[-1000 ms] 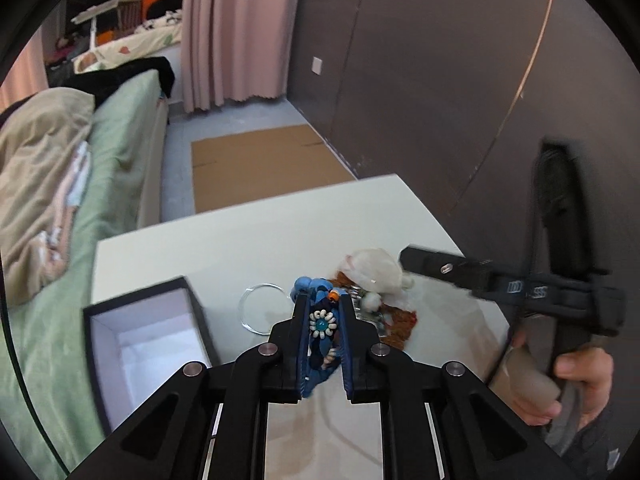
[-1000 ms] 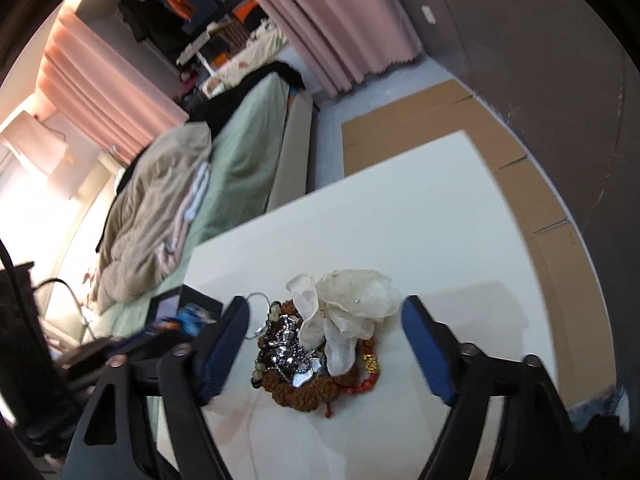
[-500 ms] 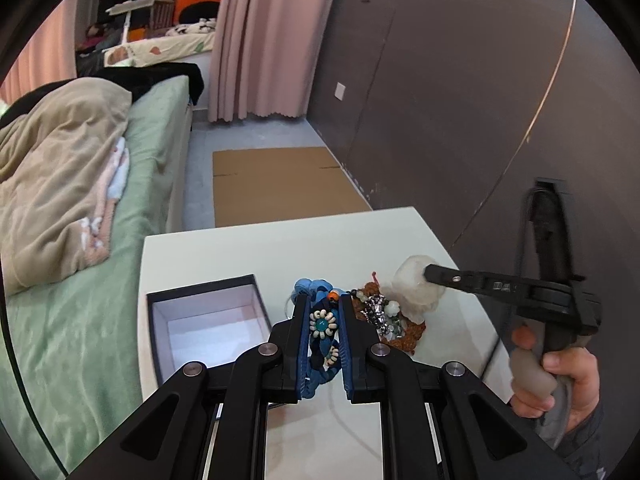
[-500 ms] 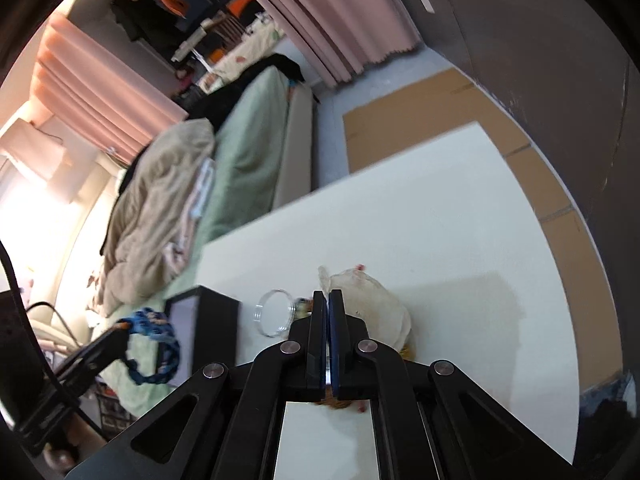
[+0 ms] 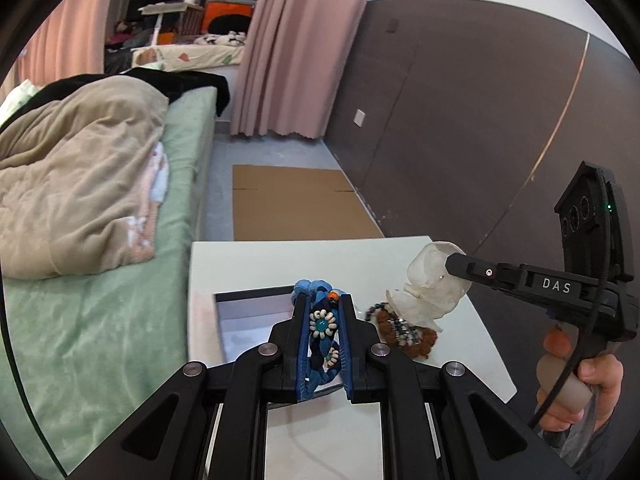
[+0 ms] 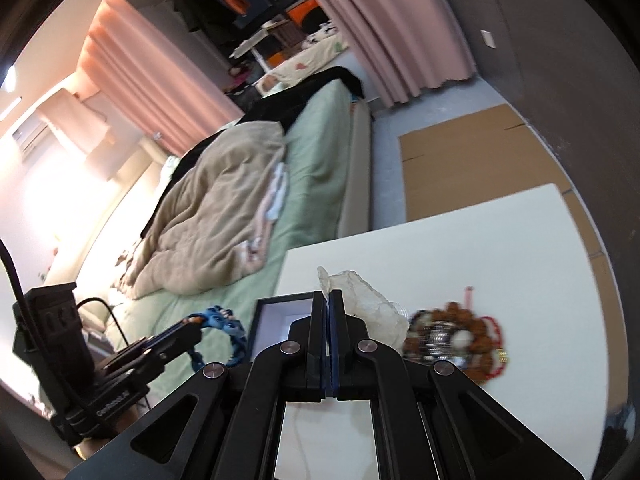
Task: Organize jewelry
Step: 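Carry the blue bracelet with the left gripper into the black box and open, then lower the left gripper onto the pile and grasp the dark bead bracelet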
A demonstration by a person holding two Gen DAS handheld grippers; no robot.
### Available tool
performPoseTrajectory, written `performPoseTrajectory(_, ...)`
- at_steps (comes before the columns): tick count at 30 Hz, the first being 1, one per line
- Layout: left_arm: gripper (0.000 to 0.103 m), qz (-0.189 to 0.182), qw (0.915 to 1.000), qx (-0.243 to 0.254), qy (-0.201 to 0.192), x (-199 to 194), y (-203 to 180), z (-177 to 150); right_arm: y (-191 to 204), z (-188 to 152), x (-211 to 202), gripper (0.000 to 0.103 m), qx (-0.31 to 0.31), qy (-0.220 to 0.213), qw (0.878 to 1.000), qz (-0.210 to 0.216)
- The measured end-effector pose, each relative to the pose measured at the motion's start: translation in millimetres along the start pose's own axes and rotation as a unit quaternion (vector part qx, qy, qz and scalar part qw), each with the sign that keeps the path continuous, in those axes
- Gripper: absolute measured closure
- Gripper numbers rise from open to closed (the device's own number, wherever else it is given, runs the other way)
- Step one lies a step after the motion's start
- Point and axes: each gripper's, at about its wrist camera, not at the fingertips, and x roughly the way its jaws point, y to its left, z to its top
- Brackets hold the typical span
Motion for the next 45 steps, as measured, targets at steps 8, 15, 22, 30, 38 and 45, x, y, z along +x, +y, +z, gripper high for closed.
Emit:
performPoseTrajectory(8, 0.089, 0.012, 0.9996, -0.020, -0.012, -19.3, 29.1, -2.0, 38.1, -7.4, 33.6, 0.100, -0.017, 0.029, 0.999, 0.032)
performPoseTrajectory(15, 0.089, 0.015, 0.9994, -0.027, -0.012, -22.2, 44.1, -2.8, 49.0, -13.9, 57.8, 0.038, -0.015, 0.047, 0.999, 0.002)
performPoseTrajectory(22, 0.089, 0.009, 0.9998, -0.015, 0.001, -8.8, 40.0, -6.1, 31.7, -33.4, 24.8, 0.032, 0.009, 0.005, 1.000, -0.020)
performPoseTrajectory(30, 0.085, -0.008, 0.9998, -0.004, 0.019, 15.9, 25.6, -3.5, -4.1, -51.6, -15.8, 0.032, 0.045, -0.031, 0.997, -0.049)
performPoseTrajectory(38, 0.027, -0.001, 0.9990, -0.020, 0.039, 34.1, 15.4, -9.5, -46.4, -61.0, -45.5, 0.032, 0.063, -0.051, 0.995, -0.063)
performPoseTrajectory(45, 0.027, -0.003, 0.9988, 0.000, 0.048, 47.5, -14.5, -12.5, -92.5, -66.6, -59.7, 0.032, 0.108, -0.064, 0.989, -0.076)
